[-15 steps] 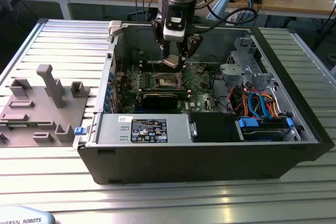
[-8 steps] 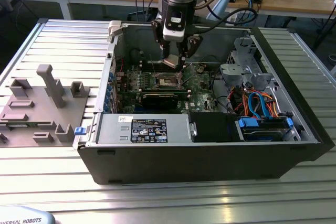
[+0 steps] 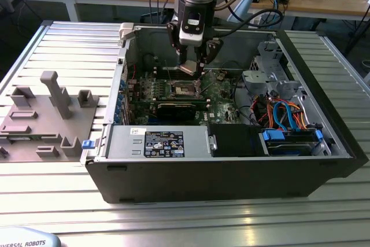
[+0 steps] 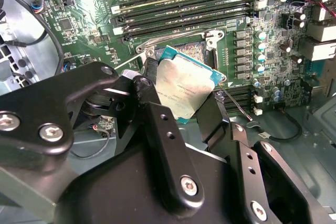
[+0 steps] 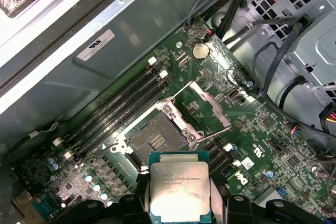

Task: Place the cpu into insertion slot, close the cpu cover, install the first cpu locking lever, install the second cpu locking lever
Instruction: 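Place the cpu into insertion slot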

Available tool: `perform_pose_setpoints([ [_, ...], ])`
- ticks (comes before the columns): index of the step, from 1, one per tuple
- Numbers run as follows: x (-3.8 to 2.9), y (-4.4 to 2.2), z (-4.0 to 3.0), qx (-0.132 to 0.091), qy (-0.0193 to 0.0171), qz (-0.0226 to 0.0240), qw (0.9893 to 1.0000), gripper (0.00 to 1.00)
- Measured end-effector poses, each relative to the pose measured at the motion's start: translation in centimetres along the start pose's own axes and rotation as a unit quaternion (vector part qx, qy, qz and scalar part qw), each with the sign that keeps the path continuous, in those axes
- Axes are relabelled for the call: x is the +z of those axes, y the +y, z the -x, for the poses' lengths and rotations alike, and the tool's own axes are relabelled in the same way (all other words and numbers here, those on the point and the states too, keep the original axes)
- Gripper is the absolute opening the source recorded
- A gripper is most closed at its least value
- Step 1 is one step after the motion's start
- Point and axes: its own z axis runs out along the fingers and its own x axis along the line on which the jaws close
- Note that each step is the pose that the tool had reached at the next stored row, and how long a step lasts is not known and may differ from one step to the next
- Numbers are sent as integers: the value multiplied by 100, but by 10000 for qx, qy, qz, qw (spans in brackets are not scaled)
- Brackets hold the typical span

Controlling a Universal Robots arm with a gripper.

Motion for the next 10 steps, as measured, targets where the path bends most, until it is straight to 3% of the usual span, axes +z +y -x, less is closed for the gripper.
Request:
perform_pose_setpoints([
  [10,5,0,0,25,-1,-1,10000,54],
])
